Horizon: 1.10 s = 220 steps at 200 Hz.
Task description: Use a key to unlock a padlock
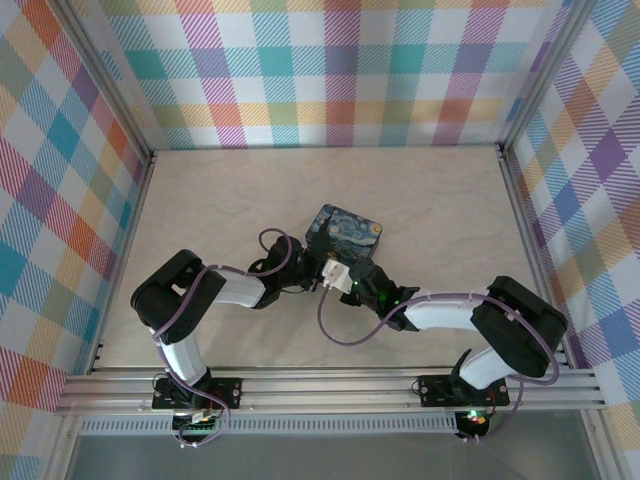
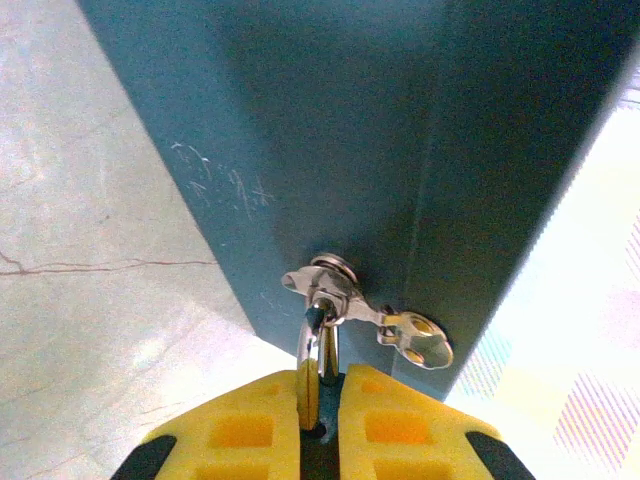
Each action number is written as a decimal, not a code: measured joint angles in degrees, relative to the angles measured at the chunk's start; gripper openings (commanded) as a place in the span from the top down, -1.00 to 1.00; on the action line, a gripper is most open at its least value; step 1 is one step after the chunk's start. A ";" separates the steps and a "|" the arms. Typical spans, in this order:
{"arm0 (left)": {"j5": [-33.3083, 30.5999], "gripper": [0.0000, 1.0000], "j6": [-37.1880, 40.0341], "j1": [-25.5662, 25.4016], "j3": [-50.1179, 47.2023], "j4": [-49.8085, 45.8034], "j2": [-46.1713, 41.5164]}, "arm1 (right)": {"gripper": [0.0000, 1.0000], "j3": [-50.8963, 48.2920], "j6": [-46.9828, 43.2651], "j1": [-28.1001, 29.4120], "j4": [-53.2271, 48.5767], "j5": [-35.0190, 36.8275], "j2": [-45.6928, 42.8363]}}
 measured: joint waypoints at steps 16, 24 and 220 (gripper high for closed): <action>0.24 1.00 0.00 -0.04 0.00 0.00 -0.11 | 1.00 0.11 5.51 0.00 -0.79 -0.35 -0.50; 0.31 1.00 0.00 -0.07 0.00 -0.02 -0.11 | 1.00 0.09 8.04 0.00 -0.92 -0.61 -0.50; -3.34 -0.56 18.78 4.72 -0.22 -23.30 -19.96 | 1.00 -12.46 46.31 -4.02 14.27 -12.63 1.33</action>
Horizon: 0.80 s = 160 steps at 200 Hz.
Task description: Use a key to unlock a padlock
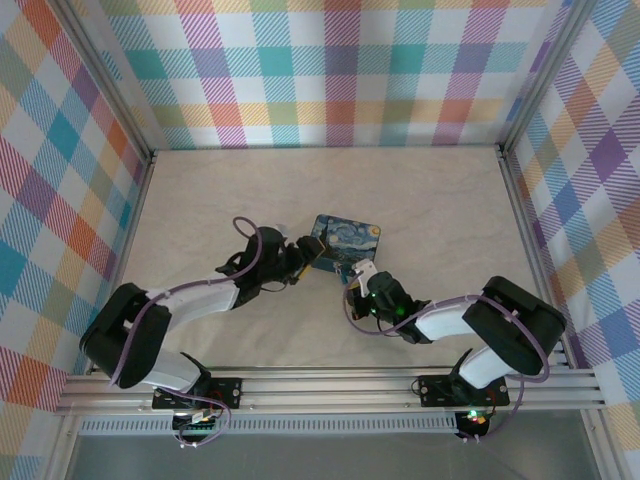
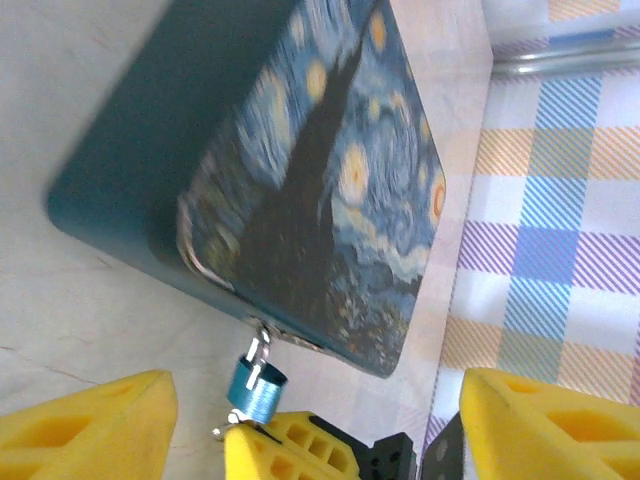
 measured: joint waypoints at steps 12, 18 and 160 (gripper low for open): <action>-0.68 -0.62 2.71 1.66 0.92 -3.54 -1.27 | 1.00 -0.35 2.54 -1.29 0.39 -2.43 0.00; -0.96 -0.62 4.11 2.45 1.46 -5.20 -1.64 | 1.00 -0.39 3.93 -1.95 0.46 -3.74 0.02; 0.76 -0.62 25.79 6.60 19.89 -23.74 14.97 | 0.48 -0.98 21.53 -12.26 7.17 -22.95 5.01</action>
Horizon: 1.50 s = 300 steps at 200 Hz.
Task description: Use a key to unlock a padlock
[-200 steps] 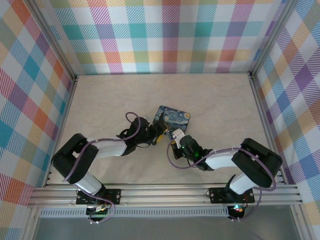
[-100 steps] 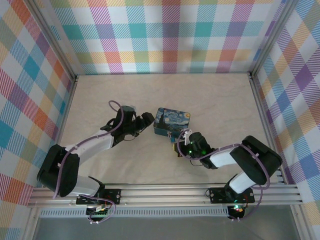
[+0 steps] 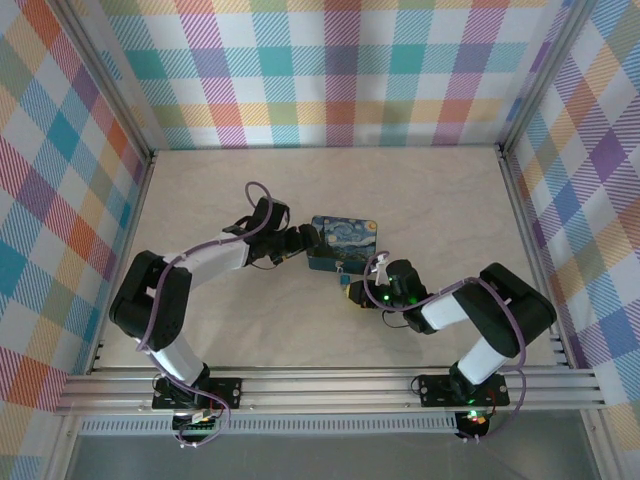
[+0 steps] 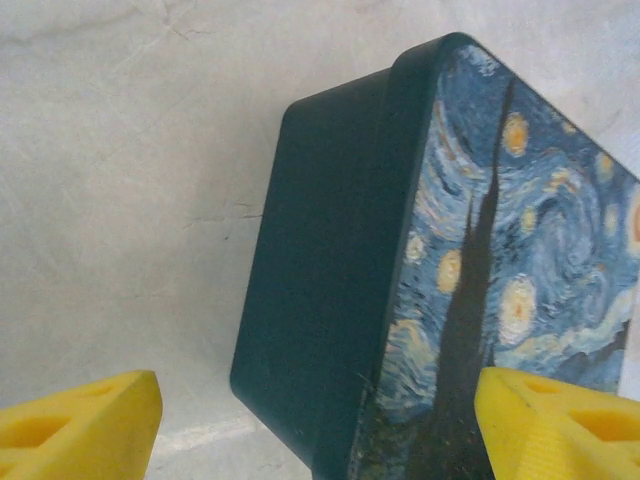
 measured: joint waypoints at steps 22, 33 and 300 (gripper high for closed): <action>0.02 -0.53 1.05 0.00 0.42 -1.01 1.33 | 0.33 -0.48 -0.33 -0.98 -2.71 -0.02 -2.69; 0.55 -0.51 1.25 0.00 0.74 -0.90 1.77 | 0.24 -0.70 -0.66 -1.70 -4.07 -0.07 -4.09; -1.77 -0.52 -3.54 -3.74 -6.67 -2.67 -10.16 | -0.39 6.05 -4.81 -12.61 1.90 -18.95 2.58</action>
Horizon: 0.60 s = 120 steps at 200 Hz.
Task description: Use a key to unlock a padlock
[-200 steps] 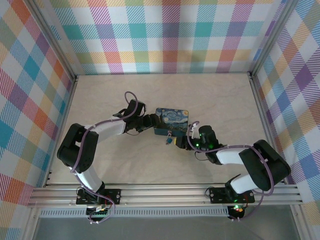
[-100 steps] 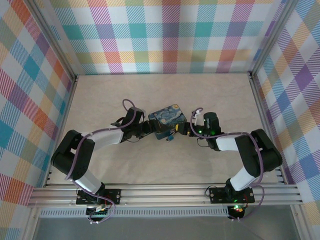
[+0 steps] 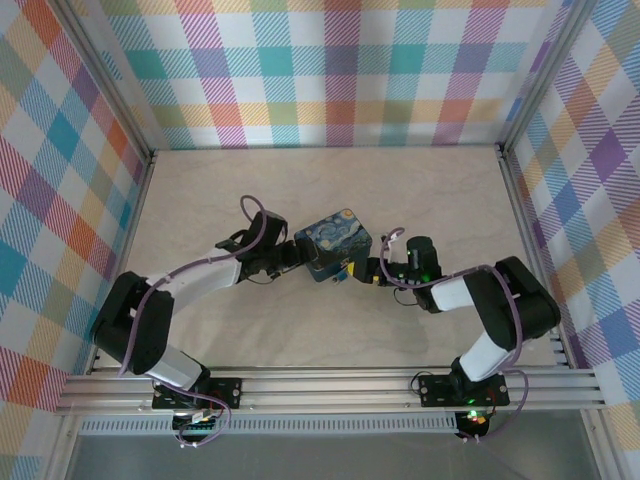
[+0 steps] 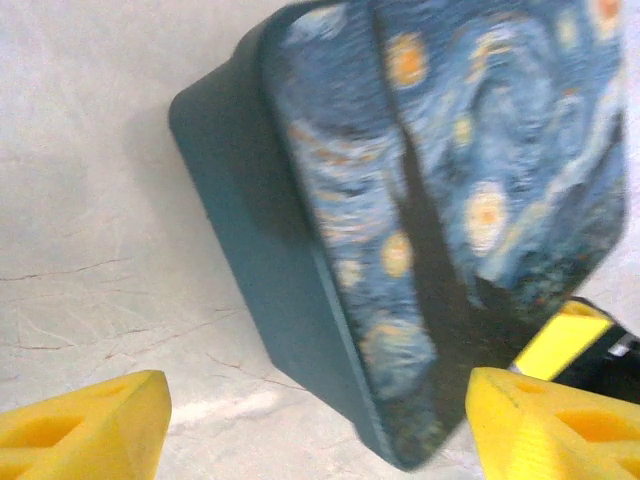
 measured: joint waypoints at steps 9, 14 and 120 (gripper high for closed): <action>0.07 -0.50 0.20 0.00 1.07 -0.35 -0.74 | -0.40 0.02 0.76 0.09 2.21 -0.39 1.81; 0.13 -0.48 0.37 0.00 1.77 -0.48 -1.05 | -0.40 0.02 1.22 0.20 3.28 -0.66 2.84; 4.74 -0.17 1.03 -1.20 11.13 0.02 7.21 | -0.42 1.49 5.33 1.36 17.46 -3.15 12.39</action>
